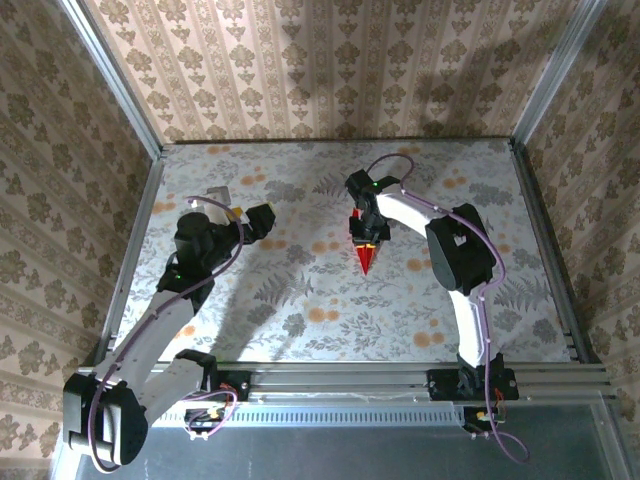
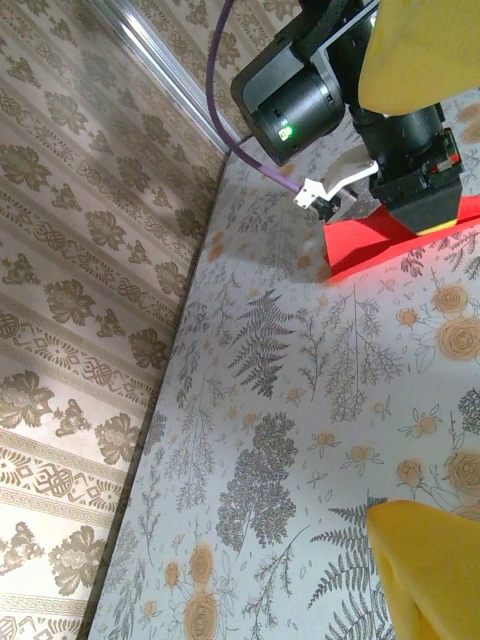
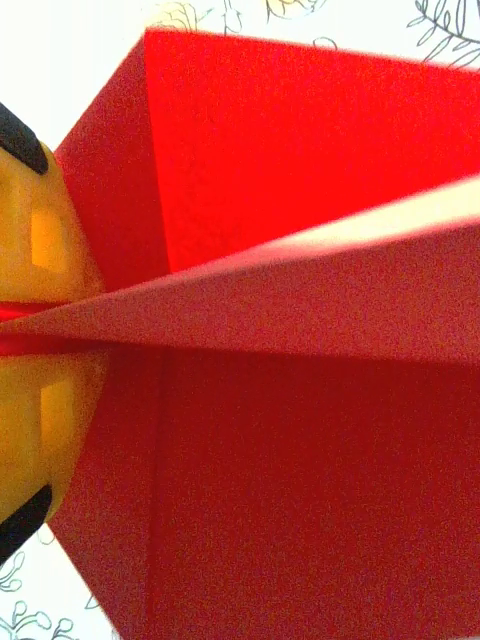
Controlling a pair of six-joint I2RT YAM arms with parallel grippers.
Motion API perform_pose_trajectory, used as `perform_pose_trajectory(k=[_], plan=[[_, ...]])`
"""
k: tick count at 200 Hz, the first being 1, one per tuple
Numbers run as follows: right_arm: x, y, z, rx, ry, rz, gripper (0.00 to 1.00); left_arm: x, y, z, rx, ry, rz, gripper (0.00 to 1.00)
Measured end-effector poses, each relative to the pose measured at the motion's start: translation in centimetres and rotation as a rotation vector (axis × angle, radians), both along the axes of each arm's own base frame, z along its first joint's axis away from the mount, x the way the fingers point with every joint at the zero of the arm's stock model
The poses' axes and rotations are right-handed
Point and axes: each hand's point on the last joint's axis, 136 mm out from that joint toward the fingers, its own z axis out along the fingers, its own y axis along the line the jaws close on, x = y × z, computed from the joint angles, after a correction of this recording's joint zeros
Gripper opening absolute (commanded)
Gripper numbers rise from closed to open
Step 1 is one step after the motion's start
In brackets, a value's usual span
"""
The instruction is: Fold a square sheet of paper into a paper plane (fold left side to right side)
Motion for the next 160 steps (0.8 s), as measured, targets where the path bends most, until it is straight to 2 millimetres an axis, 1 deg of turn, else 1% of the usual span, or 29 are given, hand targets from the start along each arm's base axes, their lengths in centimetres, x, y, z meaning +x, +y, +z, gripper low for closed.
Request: perform_pose_trajectory(k=[34, 72, 125, 160], plan=[[-0.1, -0.1, -0.6, -0.009, 0.010, 0.000, 0.22, 0.0, -0.1, 0.0, -0.001, 0.000, -0.003, 1.00], [0.0, -0.2, -0.6, -0.014, 0.009, -0.002, 0.29, -0.1, -0.1, 0.0, -0.001, 0.000, -0.006, 1.00], [0.4, -0.6, -0.7, -0.043, -0.025, -0.016, 0.45, -0.1, -0.1, 0.0, -0.002, 0.001, -0.006, 1.00], [0.4, -1.2, -0.7, -0.076, -0.059, -0.038, 0.47, -0.1, -0.1, 0.0, -0.001, 0.000, -0.006, 1.00]])
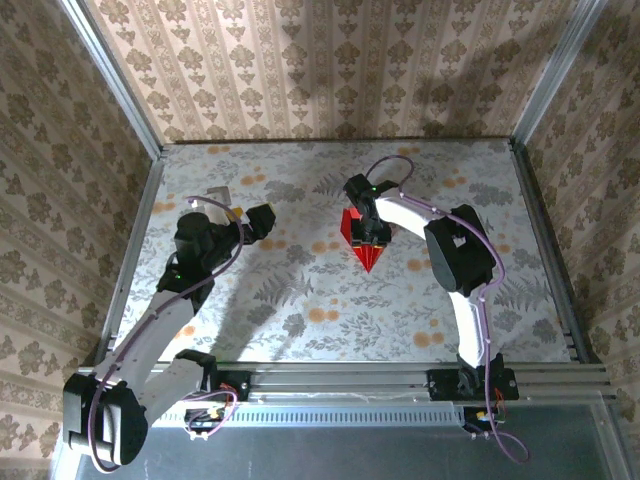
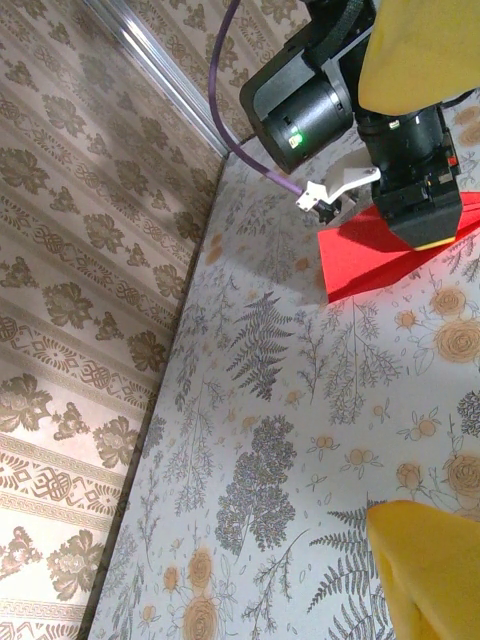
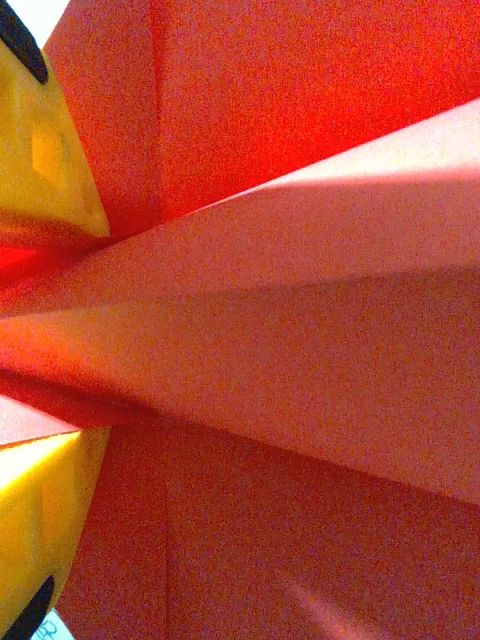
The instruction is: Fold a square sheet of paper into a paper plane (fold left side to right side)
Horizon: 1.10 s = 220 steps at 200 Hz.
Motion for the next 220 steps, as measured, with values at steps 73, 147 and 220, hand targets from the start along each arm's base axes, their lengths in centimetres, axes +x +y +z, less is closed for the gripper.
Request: perform_pose_trajectory(k=[73, 147, 220], plan=[[0.1, -0.5, 0.1, -0.043, -0.037, -0.026, 0.47, 0.0, 0.0, 0.0, 0.000, 0.001, 0.000, 1.00], [0.2, -0.4, 1.8, -0.034, -0.076, -0.025, 0.47, 0.0, 0.0, 0.0, 0.000, 0.001, 0.000, 1.00], [0.0, -0.4, 2.3, -0.036, -0.088, -0.022, 0.47, 0.0, 0.0, 0.0, 0.000, 0.001, 0.000, 1.00]])
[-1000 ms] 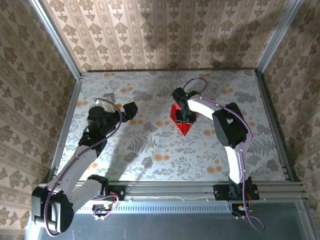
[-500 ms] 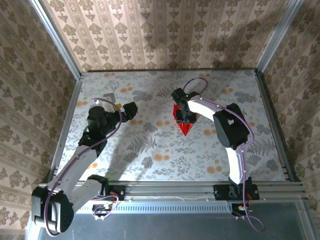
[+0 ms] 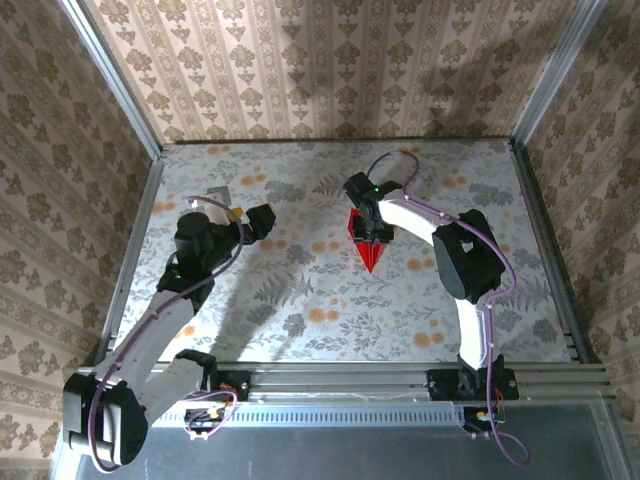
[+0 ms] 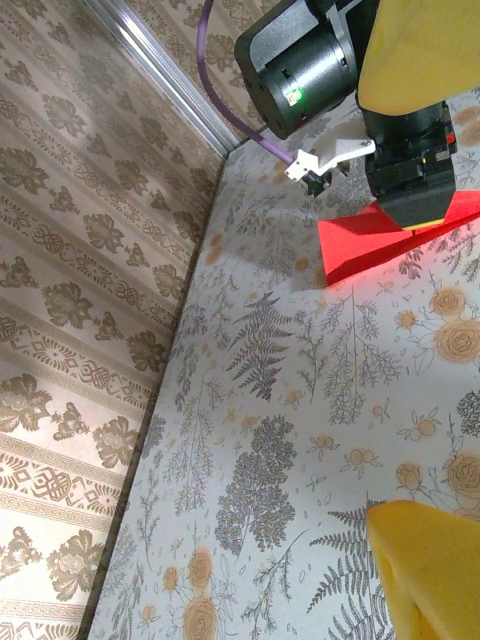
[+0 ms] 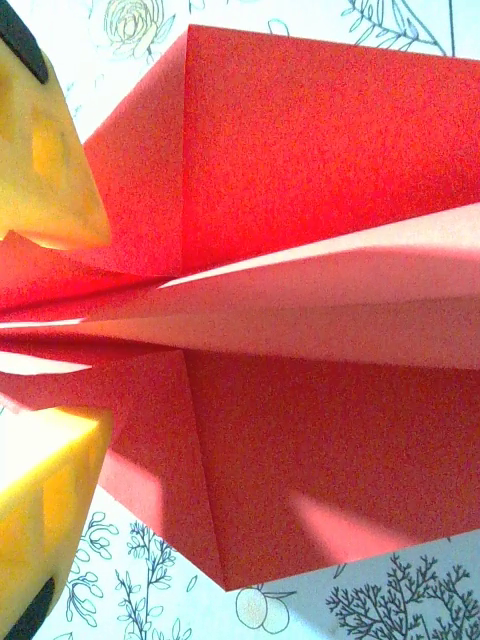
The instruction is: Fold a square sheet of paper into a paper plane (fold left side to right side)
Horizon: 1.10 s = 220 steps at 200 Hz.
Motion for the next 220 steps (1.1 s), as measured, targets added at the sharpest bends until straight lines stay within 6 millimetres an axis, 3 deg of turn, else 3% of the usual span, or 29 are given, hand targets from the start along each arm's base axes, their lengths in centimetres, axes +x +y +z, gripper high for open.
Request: perform_pose_trajectory(k=[27, 46, 82, 105, 122, 140, 175, 220], plan=[[-0.7, -0.2, -0.1, -0.012, 0.007, 0.004, 0.47, 0.0, 0.0, 0.0, 0.000, 0.000, 0.000, 1.00], [-1.6, -0.7, 0.8, -0.027, -0.017, 0.014, 0.48, 0.0, 0.0, 0.0, 0.000, 0.000, 0.000, 1.00], [-3.4, -1.4, 6.1, 0.024, -0.151, 0.034, 0.58, 0.0, 0.0, 0.0, 0.000, -0.001, 0.000, 1.00], [-4.3, -2.1, 9.6, 0.066, -0.240, 0.040, 0.59, 0.0, 0.0, 0.0, 0.000, -0.001, 0.000, 1.00], [-4.5, -2.7, 10.7, 0.078, -0.267, 0.035, 0.59, 0.0, 0.1, 0.0, 0.000, -0.001, 0.003, 1.00], [-4.9, -3.4, 10.4, 0.087, -0.261, 0.030, 0.59, 0.0, 0.3, 0.1, 0.001, 0.000, 0.009, 1.00], [-7.7, -7.0, 9.3, 0.077, -0.255, 0.009, 0.70, -0.5, 1.4, 0.4, 0.021, -0.009, 0.033, 1.00], [-9.9, -13.5, 13.6, 0.071, -0.505, -0.090, 1.00, -1.8, 5.3, 1.3, 0.097, -0.041, 0.145, 1.00]])
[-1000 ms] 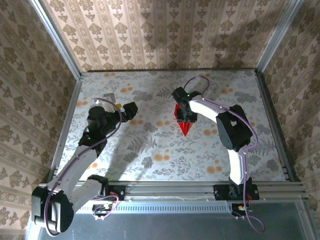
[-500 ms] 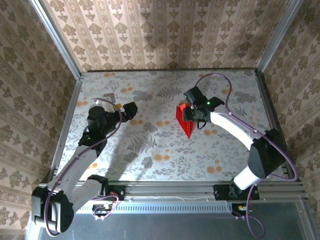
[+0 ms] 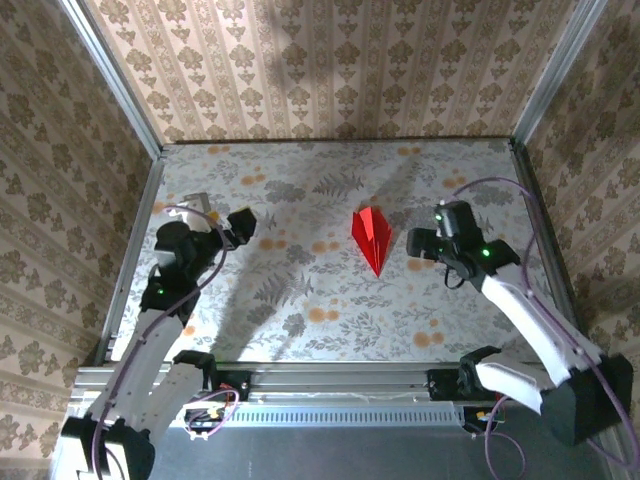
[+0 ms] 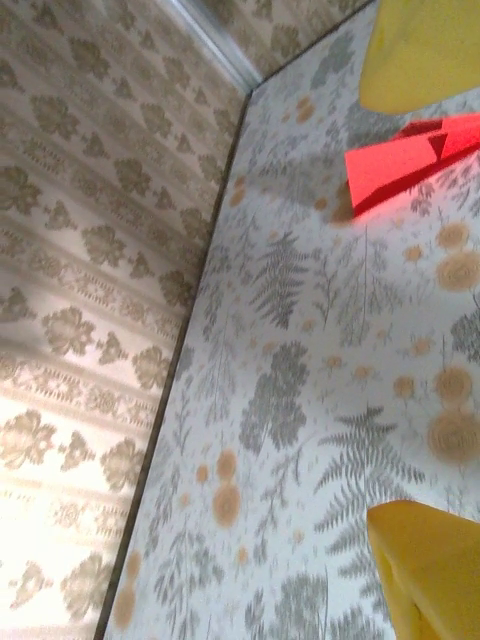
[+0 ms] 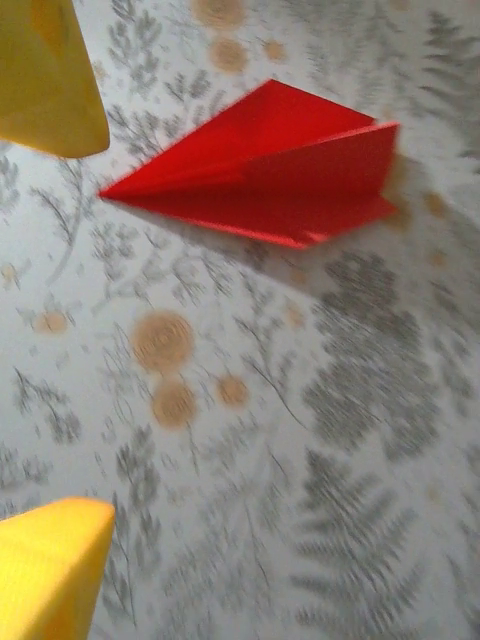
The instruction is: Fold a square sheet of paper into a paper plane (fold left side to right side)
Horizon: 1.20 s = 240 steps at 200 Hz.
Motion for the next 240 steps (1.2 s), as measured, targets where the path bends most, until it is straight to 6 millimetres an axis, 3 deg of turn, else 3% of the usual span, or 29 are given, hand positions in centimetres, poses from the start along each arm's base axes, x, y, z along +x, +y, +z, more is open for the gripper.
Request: perform_pose_trajectory(k=[20, 37, 64, 94, 134, 191, 240], plan=[[-0.3, -2.9, 0.8, -0.016, -0.113, -0.069, 1.00, -0.8, 2.2, 0.3, 0.052, -0.014, 0.077, 1.00], [-0.4, -4.9, 0.2, -0.048, -0.185, -0.119, 1.00, -1.3, 3.9, 0.4, 0.098, -0.025, 0.145, 1.00], [0.0, -6.7, -2.1, -0.100, -0.255, -0.159, 1.00, -1.6, 6.2, 0.3, 0.166, -0.036, 0.242, 1.00], [1.6, -7.9, -5.7, -0.144, -0.259, -0.177, 1.00, -1.4, 7.3, -1.5, 0.242, -0.007, 0.284, 1.00], [3.8, -7.8, -8.9, -0.159, -0.280, -0.150, 1.00, -1.1, 8.3, -4.0, 0.342, 0.039, 0.314, 1.00], [7.8, -6.4, -7.7, -0.185, -0.420, -0.038, 1.00, -0.6, 10.0, -6.7, 0.473, 0.079, 0.375, 1.00], [8.9, -6.6, -10.3, -0.194, -0.391, -0.018, 1.00, -0.4, 10.7, -10.3, 0.554, 0.117, 0.381, 1.00]])
